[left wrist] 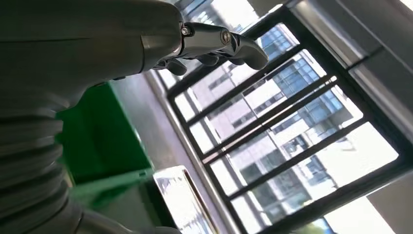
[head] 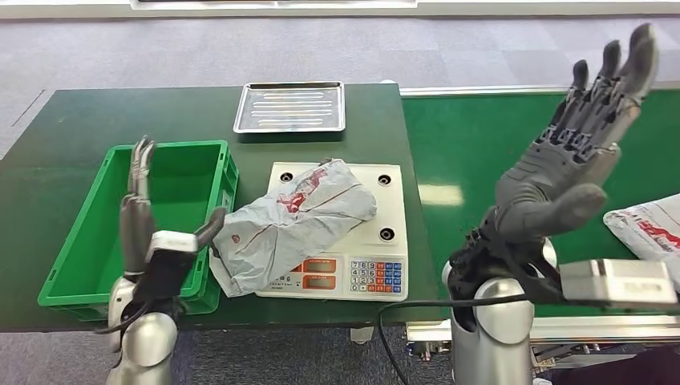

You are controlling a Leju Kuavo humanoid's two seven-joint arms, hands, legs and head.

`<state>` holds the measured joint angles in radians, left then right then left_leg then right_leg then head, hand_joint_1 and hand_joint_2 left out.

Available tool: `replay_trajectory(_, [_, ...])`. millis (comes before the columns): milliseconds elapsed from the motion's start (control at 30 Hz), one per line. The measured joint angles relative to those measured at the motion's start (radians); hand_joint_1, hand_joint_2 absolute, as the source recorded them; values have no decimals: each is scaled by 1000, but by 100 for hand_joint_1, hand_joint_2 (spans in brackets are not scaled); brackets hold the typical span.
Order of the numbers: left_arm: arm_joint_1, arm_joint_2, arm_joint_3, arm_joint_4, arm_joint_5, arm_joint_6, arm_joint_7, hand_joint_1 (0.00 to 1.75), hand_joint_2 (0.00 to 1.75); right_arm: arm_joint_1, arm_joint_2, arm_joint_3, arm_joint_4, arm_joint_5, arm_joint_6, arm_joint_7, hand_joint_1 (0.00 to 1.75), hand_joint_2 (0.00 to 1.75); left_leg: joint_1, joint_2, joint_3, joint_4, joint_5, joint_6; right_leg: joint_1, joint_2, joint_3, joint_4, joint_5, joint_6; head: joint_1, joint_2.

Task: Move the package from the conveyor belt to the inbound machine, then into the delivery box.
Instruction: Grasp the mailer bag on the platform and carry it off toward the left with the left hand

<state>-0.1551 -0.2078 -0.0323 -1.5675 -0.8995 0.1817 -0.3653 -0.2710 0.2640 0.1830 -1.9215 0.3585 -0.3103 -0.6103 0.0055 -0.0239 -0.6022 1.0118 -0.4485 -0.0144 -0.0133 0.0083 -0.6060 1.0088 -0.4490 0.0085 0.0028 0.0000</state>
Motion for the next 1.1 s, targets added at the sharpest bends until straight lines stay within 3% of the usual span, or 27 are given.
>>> replay_trajectory(100, [-166,23,-106,150,-385,-59,148,0,175,31,1,0,-38,16,33,10,0,0,0,-1,0,0,3,-1,0,-2,0,0,3,0,0,0])
replay_trajectory(167, [-286,26,-174,308,-521,-61,199,0,175,33,3,0,-41,22,56,23,0,0,0,0,-1,0,5,-1,0,0,0,0,6,0,0,0])
replay_trajectory(267, [-412,27,-248,517,-582,-16,218,0,175,32,7,0,-40,26,68,29,0,0,0,4,0,0,7,-1,-1,5,0,0,9,1,0,0])
replay_trajectory(400, [-509,28,-307,725,-626,-26,227,0,175,32,7,0,-39,29,79,34,0,0,0,5,0,0,7,-1,-1,6,0,0,10,1,0,0])
replay_trajectory(667, [-594,28,-385,1002,-648,-40,237,0,175,33,7,0,-28,38,77,36,0,0,0,5,-1,0,7,-1,-1,7,-1,0,9,1,0,0])
replay_trajectory(1100, [-631,28,-407,1104,-648,-36,235,0,175,33,7,1,-22,38,74,36,0,0,0,4,-1,0,7,-1,-1,6,-1,0,9,1,0,0])
